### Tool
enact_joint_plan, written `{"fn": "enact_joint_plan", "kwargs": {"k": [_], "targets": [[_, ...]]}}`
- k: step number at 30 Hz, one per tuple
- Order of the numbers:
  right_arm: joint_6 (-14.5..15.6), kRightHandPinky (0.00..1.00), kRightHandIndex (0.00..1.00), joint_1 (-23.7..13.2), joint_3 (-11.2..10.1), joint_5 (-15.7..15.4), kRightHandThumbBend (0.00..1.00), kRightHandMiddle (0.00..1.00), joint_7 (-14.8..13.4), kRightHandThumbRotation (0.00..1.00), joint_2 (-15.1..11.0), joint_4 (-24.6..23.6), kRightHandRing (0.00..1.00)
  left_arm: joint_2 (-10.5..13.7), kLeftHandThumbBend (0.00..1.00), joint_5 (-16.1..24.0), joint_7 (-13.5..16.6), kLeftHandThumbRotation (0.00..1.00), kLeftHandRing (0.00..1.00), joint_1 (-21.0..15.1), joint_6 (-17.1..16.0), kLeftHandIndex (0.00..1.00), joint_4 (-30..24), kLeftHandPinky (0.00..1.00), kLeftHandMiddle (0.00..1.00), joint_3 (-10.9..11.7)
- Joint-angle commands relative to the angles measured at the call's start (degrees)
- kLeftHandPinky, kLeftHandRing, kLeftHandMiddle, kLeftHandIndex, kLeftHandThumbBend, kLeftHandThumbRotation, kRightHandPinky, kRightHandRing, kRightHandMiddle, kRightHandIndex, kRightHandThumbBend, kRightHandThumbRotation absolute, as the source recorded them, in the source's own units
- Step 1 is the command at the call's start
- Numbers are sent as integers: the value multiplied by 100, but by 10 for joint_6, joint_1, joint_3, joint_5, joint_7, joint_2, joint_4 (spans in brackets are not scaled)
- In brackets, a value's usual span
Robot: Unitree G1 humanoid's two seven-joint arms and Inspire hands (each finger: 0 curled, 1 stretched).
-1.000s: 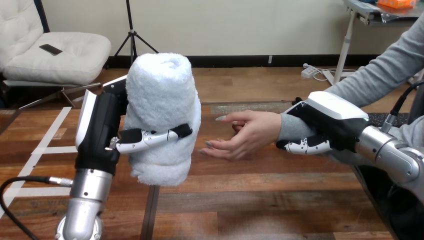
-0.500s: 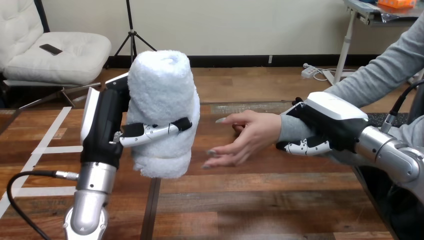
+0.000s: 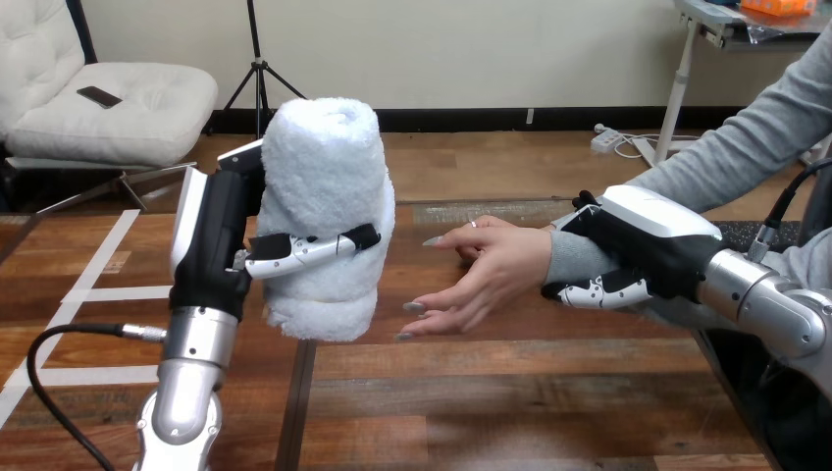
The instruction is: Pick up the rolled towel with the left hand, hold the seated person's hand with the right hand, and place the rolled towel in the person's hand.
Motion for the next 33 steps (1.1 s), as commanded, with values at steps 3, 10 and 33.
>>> {"fn": "enact_joint_plan", "kwargs": {"k": [3, 10, 33], "targets": [[0, 28, 43, -16, -36, 29, 33, 39, -1, 34, -2, -24, 32, 13, 53, 3, 22, 0, 32, -107, -33, 41, 38, 29, 38, 4], [2, 27, 43, -13, -37, 34, 33, 39, 5, 32, -2, -28, 32, 12, 53, 0, 21, 0, 32, -114, -35, 41, 47, 30, 38, 2], [5, 26, 42, -15, -40, 39, 35, 38, 12, 19, 15, -29, 31, 3, 53, -4, 25, 0, 35, -122, -38, 41, 47, 32, 40, -1]]}}
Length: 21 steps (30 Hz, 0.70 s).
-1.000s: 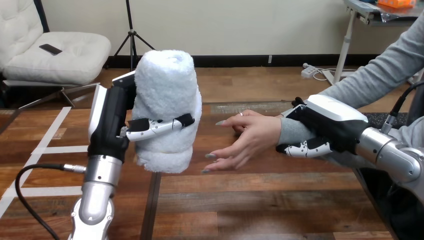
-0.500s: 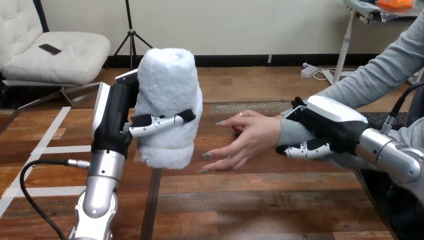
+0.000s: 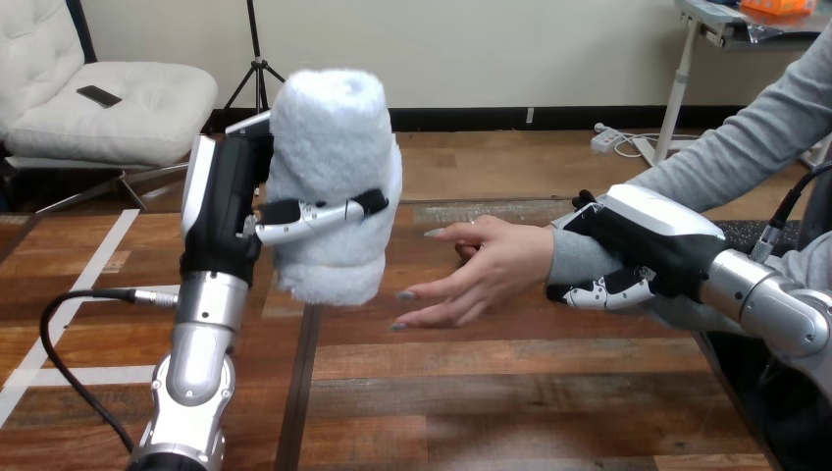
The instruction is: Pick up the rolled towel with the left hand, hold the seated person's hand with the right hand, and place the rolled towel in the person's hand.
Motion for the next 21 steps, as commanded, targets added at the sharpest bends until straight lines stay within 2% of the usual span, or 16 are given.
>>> {"fn": "enact_joint_plan", "kwargs": {"k": [1, 7, 11, 16, 21], "targets": [[1, 26, 42, -21, -26, 22, 35, 38, -4, 19, 14, -23, 31, 2, 53, -9, 2, 0, 35, -54, -17, 41, -12, 32, 40, 0], [-1, 27, 42, -22, -26, 21, 36, 38, -5, 21, 19, -22, 31, 0, 52, -11, 2, 0, 34, -54, -20, 41, -15, 31, 39, -1], [1, 27, 42, -25, -24, 20, 36, 38, -4, 22, 23, -21, 31, 1, 52, 2, 14, 0, 33, -54, -24, 41, -16, 30, 39, -4], [7, 27, 42, -27, -22, 17, 36, 39, -4, 23, 26, -23, 31, -4, 52, -10, 4, 0, 33, -53, -23, 41, -18, 31, 39, -3], [7, 28, 43, -30, -20, 16, 36, 39, -5, 26, 30, -21, 32, -5, 52, -1, 13, 0, 34, -53, -23, 41, -20, 31, 39, -5]]}}
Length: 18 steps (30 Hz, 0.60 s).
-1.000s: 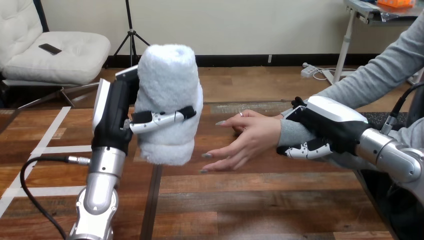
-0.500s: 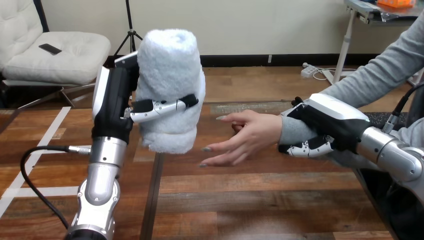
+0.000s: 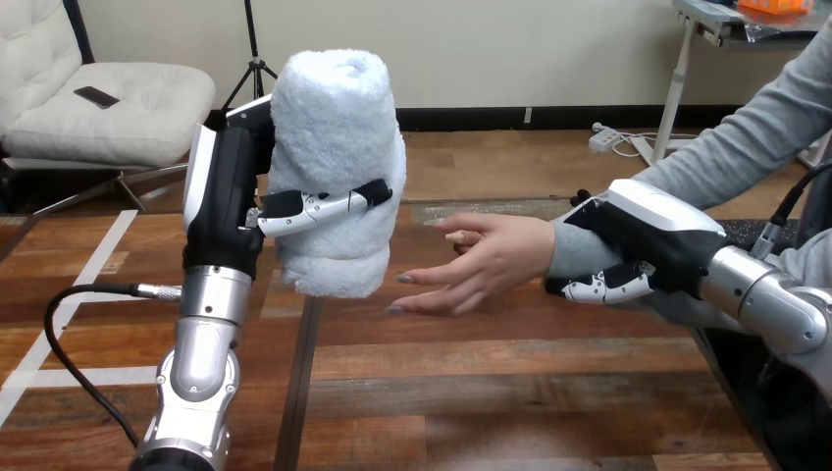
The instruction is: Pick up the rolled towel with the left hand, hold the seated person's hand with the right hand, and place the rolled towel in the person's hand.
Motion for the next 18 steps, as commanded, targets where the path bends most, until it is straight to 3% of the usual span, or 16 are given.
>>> {"fn": "enact_joint_plan", "kwargs": {"k": [1, 18], "targets": [[-2, 28, 43, -30, -15, 10, 36, 39, -6, 26, 26, -17, 32, -1, 53, 1, 10, 0, 34, -47, -18, 41, -20, 31, 39, -4], [11, 28, 43, -38, -11, 1, 37, 39, -7, 37, 32, -24, 33, -10, 54, 22, 33, 0, 32, -48, -20, 41, -20, 29, 38, -11]]}}
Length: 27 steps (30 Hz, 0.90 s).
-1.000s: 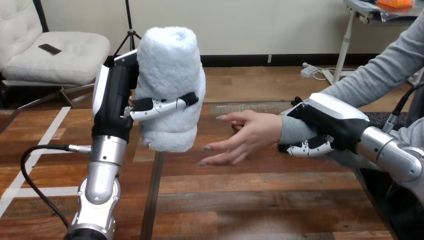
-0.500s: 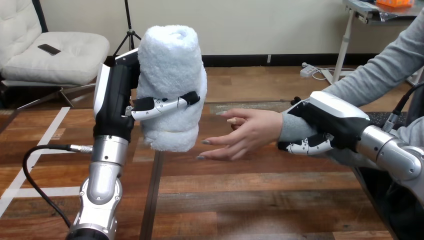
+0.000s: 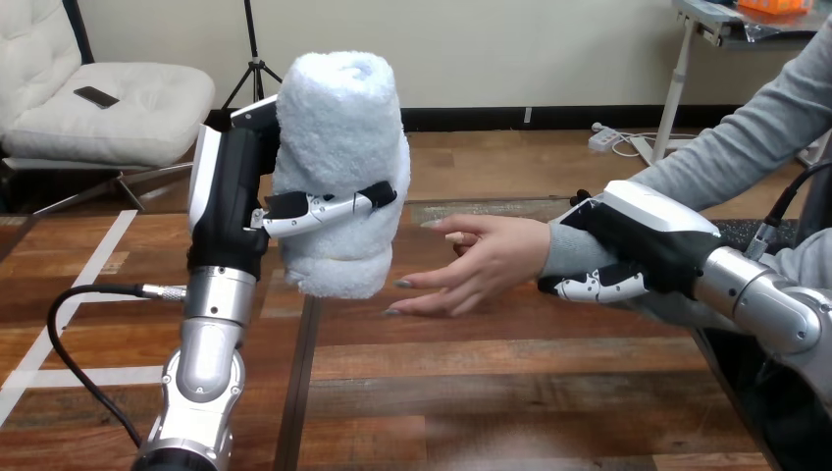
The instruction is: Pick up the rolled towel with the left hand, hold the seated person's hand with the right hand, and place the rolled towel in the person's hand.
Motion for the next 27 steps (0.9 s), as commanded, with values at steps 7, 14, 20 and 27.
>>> {"fn": "enact_joint_plan", "kwargs": {"k": [7, 14, 20, 27], "targets": [[15, 29, 44, -39, -12, 6, 37, 40, 0, 42, 27, -30, 34, -13, 55, -5, 9, 0, 32, -48, -22, 41, -15, 29, 38, -8], [19, 30, 44, -39, -15, 13, 37, 41, 10, 42, 29, -37, 34, -18, 55, 2, 17, 0, 32, -46, -22, 40, -18, 29, 38, -12], [16, 29, 44, -39, -17, 13, 37, 40, 11, 43, 31, -39, 34, -20, 54, 7, 23, 0, 32, -44, -21, 40, -18, 29, 38, -16], [11, 29, 44, -39, -18, 14, 37, 40, 8, 42, 33, -39, 34, -27, 54, 0, 21, 0, 33, -42, -15, 40, -22, 30, 38, -21]]}}
